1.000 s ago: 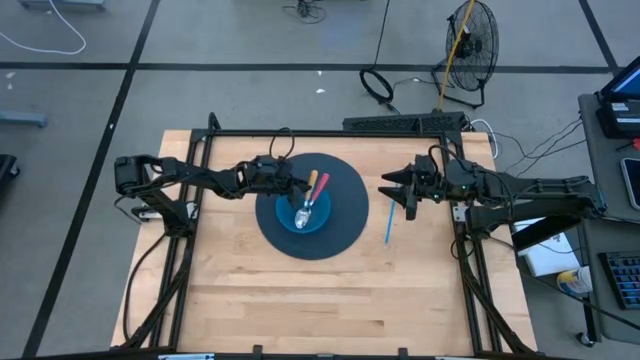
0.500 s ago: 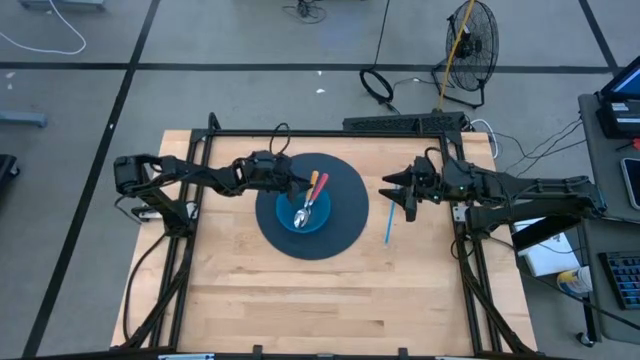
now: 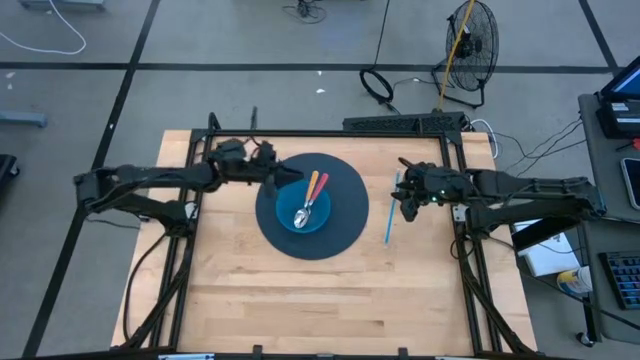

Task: Pick & Place Utensil
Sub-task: Put the black cup on the blue mat to the right of the blue bowl

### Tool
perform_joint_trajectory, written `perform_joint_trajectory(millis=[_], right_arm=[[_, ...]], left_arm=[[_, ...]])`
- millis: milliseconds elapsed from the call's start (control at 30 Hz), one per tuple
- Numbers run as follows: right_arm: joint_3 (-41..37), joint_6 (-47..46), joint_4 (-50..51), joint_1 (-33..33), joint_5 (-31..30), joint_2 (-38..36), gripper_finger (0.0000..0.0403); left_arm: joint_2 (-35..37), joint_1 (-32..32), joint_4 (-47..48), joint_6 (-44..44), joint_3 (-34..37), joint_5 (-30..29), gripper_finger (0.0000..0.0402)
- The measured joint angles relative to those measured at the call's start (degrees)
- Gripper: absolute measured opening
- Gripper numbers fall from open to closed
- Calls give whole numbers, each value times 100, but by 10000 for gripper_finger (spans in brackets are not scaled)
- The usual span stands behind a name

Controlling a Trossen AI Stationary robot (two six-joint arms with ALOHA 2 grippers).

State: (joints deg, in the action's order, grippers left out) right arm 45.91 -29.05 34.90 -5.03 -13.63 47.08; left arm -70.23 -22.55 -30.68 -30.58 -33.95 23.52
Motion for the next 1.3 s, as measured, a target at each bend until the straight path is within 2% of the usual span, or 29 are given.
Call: perform_joint_trajectory(millis=[133, 267, 400, 567, 667, 800, 1000, 1300], right_arm=[[244, -38, 560, -327, -1, 263, 147], [875, 192, 1290, -665, 22, 678, 145], [1632, 300, 2340, -1021, 41, 1188, 157], [2093, 324, 3293, -1521, 489, 1772, 181], [2100, 428, 3368, -1715, 772, 2001, 197], [2100, 511, 3359, -1800, 781, 2205, 211], [2100, 767, 3368, -1918, 774, 2400, 204], [2100, 1058, 3372, -2104, 772, 2779, 198]], left_arm=[[656, 1, 542, 191, -2, -223, 56], [1120, 0, 987, 297, -2, -293, 52], [1419, 2, 1293, 333, -2, -305, 51], [1583, 13, 1611, 397, -2, -306, 54], [1597, 17, 1645, 398, -2, -277, 69], [1597, 17, 1725, 395, -2, -271, 99], [1595, 17, 1858, 397, -2, -288, 135], [1593, 17, 1867, 397, -2, -305, 147]])
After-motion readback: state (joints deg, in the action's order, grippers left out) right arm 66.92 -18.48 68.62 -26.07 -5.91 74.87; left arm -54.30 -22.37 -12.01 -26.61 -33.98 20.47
